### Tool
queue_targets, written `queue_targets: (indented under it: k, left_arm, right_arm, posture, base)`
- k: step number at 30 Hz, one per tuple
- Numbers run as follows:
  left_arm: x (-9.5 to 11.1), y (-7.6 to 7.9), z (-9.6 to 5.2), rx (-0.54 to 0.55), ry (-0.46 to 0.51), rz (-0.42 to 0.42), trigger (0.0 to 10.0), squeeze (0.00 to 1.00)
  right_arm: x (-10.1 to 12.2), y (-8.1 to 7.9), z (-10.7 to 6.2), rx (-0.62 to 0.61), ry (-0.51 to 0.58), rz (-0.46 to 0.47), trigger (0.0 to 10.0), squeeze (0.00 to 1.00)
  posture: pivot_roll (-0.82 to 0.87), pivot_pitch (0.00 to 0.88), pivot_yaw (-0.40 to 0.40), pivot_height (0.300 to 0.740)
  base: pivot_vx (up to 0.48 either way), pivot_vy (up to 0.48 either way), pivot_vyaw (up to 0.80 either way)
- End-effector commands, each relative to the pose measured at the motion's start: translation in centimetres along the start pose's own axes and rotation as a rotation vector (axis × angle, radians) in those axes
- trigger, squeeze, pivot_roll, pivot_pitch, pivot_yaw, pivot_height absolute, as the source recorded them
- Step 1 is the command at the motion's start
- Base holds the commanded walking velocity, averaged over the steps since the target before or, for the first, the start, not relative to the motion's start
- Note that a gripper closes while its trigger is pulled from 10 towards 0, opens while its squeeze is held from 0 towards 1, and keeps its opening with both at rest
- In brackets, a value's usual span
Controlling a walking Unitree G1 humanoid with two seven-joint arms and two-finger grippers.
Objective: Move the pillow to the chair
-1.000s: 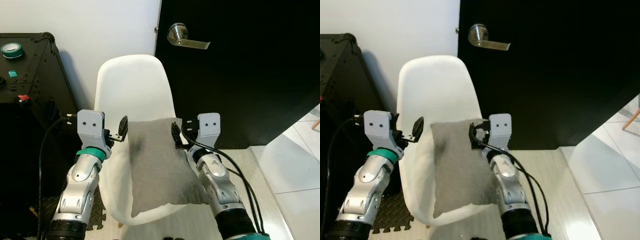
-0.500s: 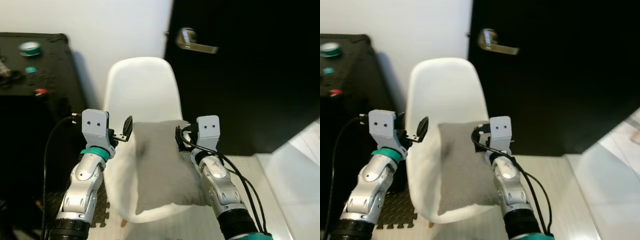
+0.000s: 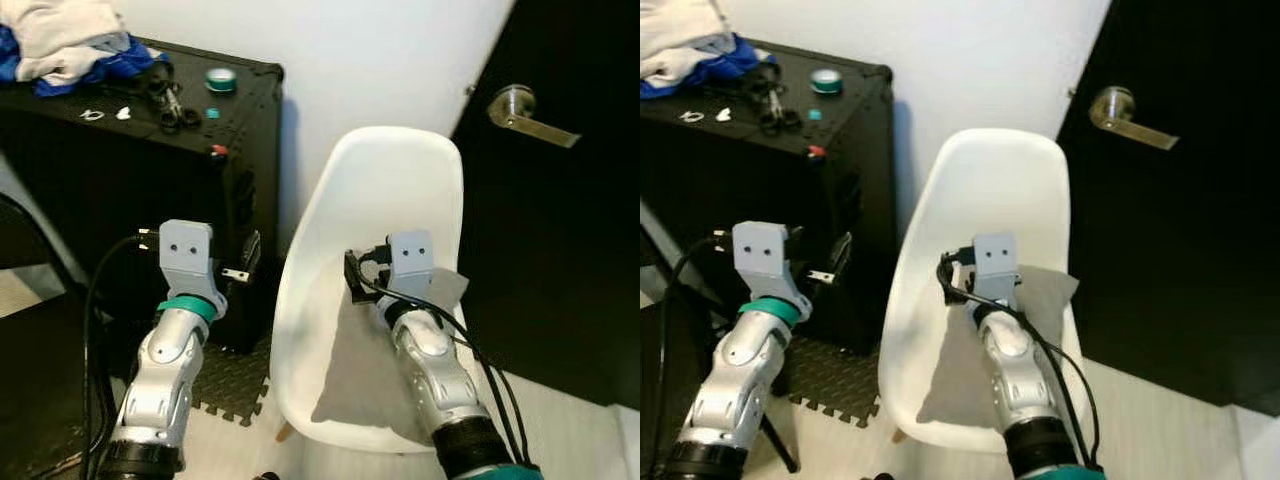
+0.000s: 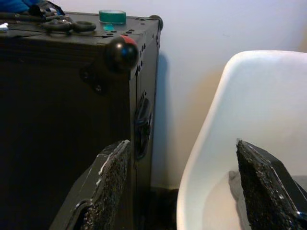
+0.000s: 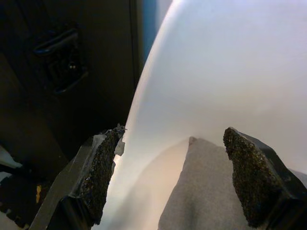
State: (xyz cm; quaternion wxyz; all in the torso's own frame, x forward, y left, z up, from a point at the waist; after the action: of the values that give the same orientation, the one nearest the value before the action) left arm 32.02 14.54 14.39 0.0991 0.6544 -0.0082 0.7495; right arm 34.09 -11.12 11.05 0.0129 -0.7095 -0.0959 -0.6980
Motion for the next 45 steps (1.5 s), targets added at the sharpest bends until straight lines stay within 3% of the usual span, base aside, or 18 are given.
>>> queue_targets:
  k: [1, 45]
  left_arm:
    - [-0.35, -0.08, -0.10, 0.002, -0.017, -0.002, 10.0, 0.00]
    - [-0.86, 0.61, -0.27, -0.019, -0.049, 0.012, 10.0, 0.00]
  right_arm:
    - [-0.18, 0.14, -0.12, -0.009, -0.004, 0.005, 10.0, 0.00]
    - [-0.44, -0.41, -0.16, 0.029, -0.002, 0.006, 10.0, 0.00]
  posture:
    - [0.07, 0.037, -0.028, 0.740]
    - [0.07, 0.042, -0.030, 0.740]
  base:
    - [0.000, 0.000, 0.80]
    - [0.000, 0.000, 0.80]
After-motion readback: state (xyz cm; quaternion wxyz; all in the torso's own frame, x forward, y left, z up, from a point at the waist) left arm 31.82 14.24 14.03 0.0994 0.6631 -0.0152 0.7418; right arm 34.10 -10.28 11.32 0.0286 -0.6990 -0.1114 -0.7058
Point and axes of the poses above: a point about 5 cm out from each wrist's last joint towards the gripper, its own z axis pointing out of the wrist towards the gripper, its own x axis along the axis of the wrist's last joint, y = z × x, the point moved 1 cm from there along z, pointing out of the wrist towards the gripper, and after that the axes turned 7 degrees about -z, right-handed, at the moved point
